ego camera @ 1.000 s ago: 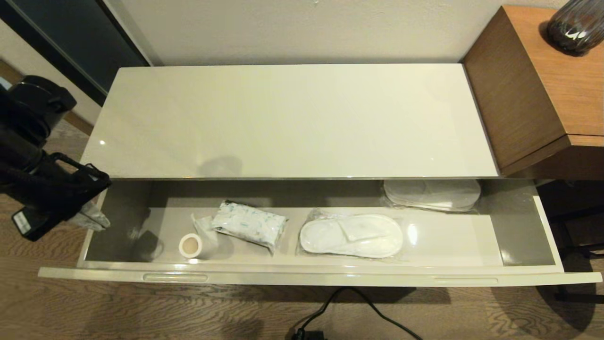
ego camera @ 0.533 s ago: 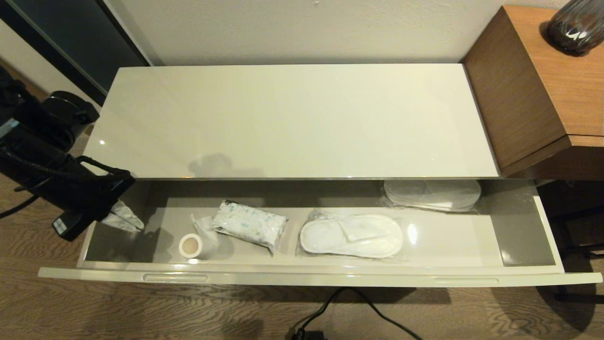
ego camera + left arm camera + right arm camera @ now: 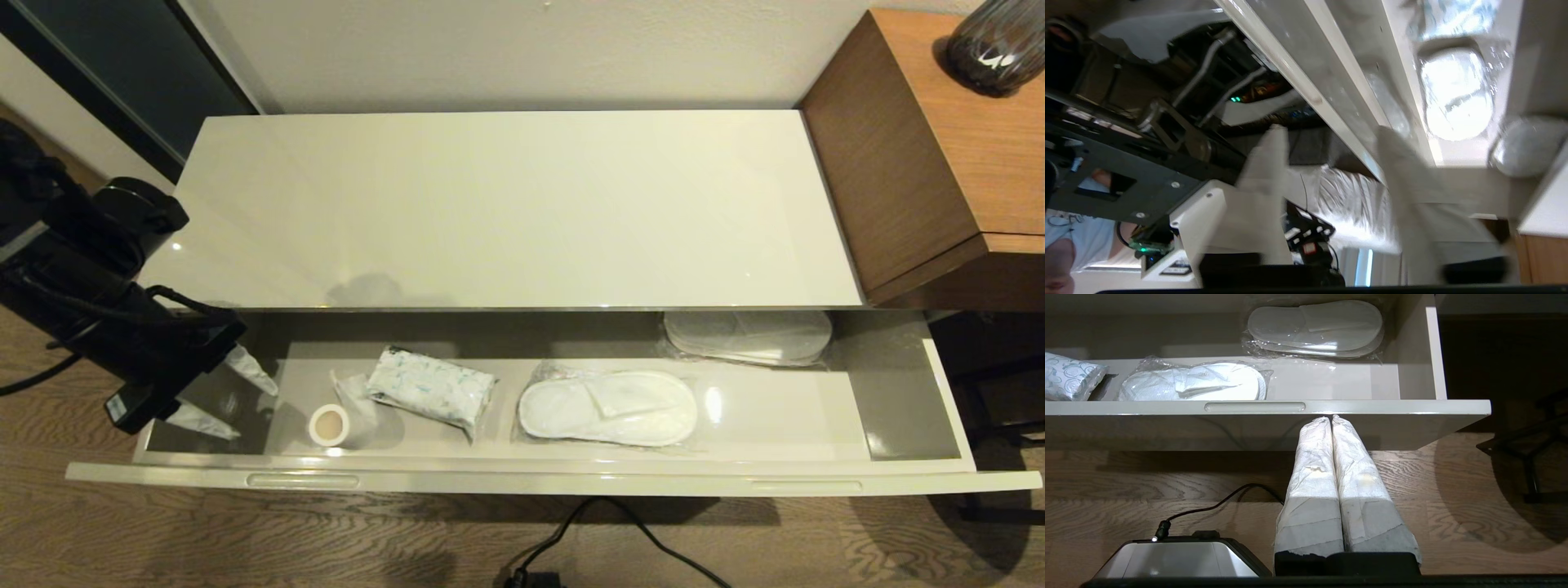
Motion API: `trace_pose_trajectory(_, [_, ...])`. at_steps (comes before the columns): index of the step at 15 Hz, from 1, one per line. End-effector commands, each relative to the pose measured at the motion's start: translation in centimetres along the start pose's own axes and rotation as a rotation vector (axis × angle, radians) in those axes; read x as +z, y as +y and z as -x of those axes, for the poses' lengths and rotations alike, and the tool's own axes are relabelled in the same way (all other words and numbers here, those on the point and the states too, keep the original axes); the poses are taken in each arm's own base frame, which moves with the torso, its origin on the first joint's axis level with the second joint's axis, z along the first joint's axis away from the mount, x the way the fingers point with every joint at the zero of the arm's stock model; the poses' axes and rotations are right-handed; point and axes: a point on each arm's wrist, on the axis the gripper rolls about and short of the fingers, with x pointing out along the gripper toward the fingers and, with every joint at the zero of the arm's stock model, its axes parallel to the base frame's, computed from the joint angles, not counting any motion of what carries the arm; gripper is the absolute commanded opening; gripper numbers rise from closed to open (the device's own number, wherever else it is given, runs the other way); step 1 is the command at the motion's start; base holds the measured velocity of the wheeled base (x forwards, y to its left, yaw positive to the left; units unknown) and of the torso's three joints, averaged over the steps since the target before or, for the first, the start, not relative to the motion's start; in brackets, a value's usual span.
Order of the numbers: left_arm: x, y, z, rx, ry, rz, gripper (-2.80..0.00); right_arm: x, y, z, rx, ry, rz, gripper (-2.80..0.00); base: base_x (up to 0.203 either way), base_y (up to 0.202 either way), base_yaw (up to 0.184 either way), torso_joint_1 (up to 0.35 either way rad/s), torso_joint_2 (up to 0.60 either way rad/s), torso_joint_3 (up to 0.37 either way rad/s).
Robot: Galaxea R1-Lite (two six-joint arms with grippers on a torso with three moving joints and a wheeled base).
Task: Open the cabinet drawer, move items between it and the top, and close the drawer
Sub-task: Open the drawer
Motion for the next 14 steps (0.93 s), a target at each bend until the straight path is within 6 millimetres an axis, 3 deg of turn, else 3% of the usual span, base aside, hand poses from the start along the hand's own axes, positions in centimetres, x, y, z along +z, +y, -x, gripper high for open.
trace_pose_trajectory(1, [-0.6, 0.3, 0.6, -0.016, 0.004, -0.005, 0.0, 0.0, 0.0, 0.0, 0.0, -0.001, 0.001, -2.8, 0.0, 0.0, 0.0, 0.0, 0.0, 0.0])
trace_pose_trajectory(4, [-0.8, 0.5, 0.6, -0.028, -0.008, -0.026, 0.0, 0.0, 0.0, 0.0, 0.0, -0.001, 0.001, -2.8, 0.0, 0.0, 0.0, 0.0, 0.0, 0.0])
trace_pose_trajectory(10, [-0.5, 1.8, -2.0, -0.023, -0.02, -0.09, 0.0, 0.0, 0.0, 0.0, 0.0, -0.001, 0.001, -2.8, 0.0, 0.0, 0.0, 0.0, 0.0, 0.0])
trace_pose_trajectory(14, [0.1, 1.3, -2.5, -0.069, -0.065, -0.122, 0.0, 0.0, 0.0, 0.0, 0.0, -0.001, 0.001, -2.8, 0.0, 0.0, 0.0, 0.0, 0.0, 0.0])
